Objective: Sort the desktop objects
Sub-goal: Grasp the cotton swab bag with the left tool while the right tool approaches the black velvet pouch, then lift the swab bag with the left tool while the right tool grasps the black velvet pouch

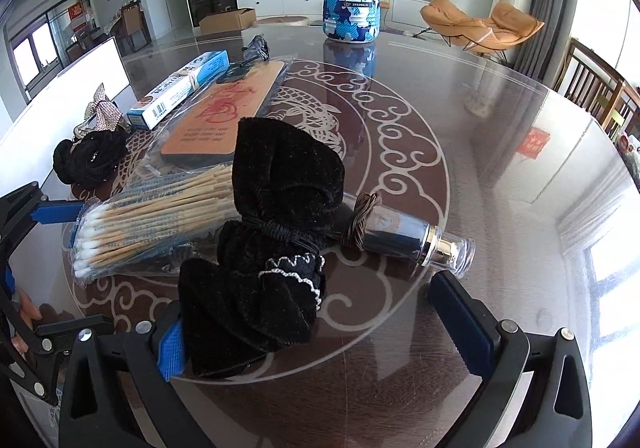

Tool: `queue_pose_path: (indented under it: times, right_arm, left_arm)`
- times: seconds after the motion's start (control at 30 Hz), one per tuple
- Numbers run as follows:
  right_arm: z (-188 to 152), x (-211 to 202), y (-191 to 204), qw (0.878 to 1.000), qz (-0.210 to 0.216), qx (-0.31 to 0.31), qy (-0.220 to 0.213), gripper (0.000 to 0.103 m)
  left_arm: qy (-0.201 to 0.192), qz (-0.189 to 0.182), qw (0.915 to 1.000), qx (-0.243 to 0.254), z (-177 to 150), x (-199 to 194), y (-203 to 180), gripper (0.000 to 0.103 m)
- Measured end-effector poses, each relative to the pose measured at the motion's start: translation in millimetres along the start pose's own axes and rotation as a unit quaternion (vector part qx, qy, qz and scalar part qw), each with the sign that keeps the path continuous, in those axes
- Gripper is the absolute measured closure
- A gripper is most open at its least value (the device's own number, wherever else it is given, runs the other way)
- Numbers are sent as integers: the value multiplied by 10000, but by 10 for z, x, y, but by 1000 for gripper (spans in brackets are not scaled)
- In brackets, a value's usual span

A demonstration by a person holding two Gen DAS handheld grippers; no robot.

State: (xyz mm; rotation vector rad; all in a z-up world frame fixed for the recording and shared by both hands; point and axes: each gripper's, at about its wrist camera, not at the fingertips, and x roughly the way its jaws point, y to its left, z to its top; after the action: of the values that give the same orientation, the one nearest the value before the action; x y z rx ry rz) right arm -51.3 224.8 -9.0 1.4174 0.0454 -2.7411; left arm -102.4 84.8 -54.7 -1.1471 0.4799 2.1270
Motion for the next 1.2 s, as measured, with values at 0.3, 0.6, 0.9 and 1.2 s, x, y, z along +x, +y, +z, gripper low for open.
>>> queue_pose_path:
  times: [0.3,0.6,0.9,1.2]
  right_arm:
    - [-4,-34,-189,9986,-123,516,-74,0]
    - [6,-9,-124,9987,-297,402,1,0]
    - [-1,-12,-124,9987,-310,413,3,0]
    - [43,26,26,9995,-206,252,9,0]
  left_arm:
    - [-125,20,9999,-34,274,185,-33,0]
    - [-197,588,9951,-768,82,-81,-97,66]
    - [-160,1833,9638,-1930,-893,-709,102,65]
    - [-491,2127,9378,-2699,-1262,-881,657,63]
